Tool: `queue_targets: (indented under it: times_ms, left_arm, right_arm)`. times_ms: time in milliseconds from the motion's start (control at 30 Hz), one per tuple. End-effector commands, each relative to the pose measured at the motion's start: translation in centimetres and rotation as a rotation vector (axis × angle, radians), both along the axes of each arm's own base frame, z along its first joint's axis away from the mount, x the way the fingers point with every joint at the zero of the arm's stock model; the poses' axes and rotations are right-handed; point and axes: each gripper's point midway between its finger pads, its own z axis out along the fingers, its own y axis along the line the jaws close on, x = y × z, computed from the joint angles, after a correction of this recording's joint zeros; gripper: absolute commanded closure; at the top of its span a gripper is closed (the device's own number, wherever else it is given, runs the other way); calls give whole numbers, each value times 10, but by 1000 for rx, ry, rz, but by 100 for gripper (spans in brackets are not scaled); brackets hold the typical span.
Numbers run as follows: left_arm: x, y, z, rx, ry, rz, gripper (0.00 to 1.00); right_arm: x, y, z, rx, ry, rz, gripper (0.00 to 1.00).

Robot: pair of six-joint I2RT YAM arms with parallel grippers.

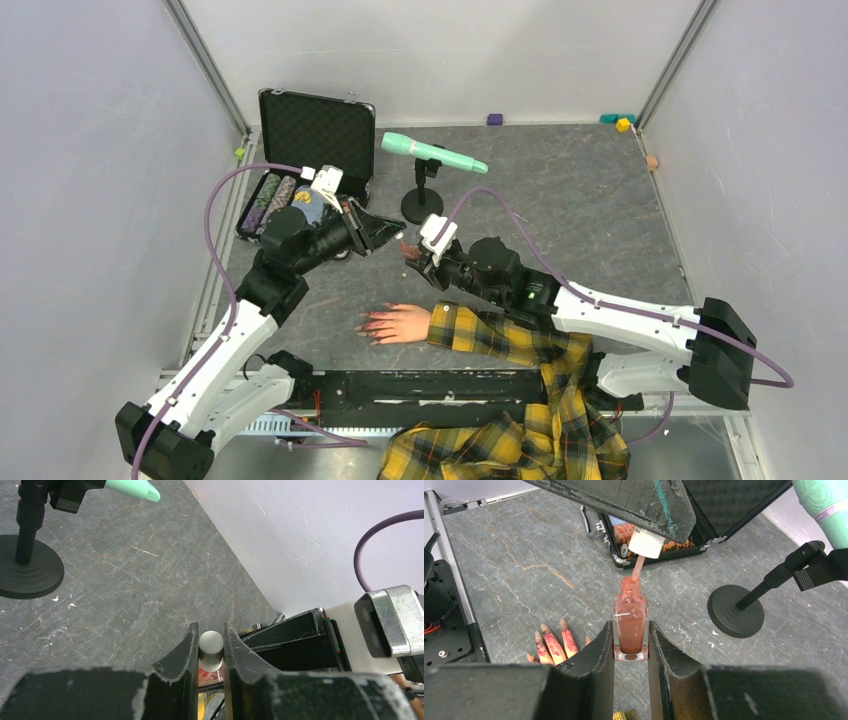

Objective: Paint the nails
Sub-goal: Unscrew the nail polish bottle.

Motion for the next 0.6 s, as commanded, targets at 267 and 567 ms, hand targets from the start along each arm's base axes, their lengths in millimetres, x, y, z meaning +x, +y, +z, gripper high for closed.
queue_targets:
  times_ms: [267, 567]
  left_arm:
    - [-1, 1, 20, -35, -60, -5, 98]
    - [1, 4, 22, -33, -68, 22, 98]
  right_arm:
    - [0, 18, 36, 96, -38, 32, 100]
    - [0, 23, 21, 49, -23, 50, 100]
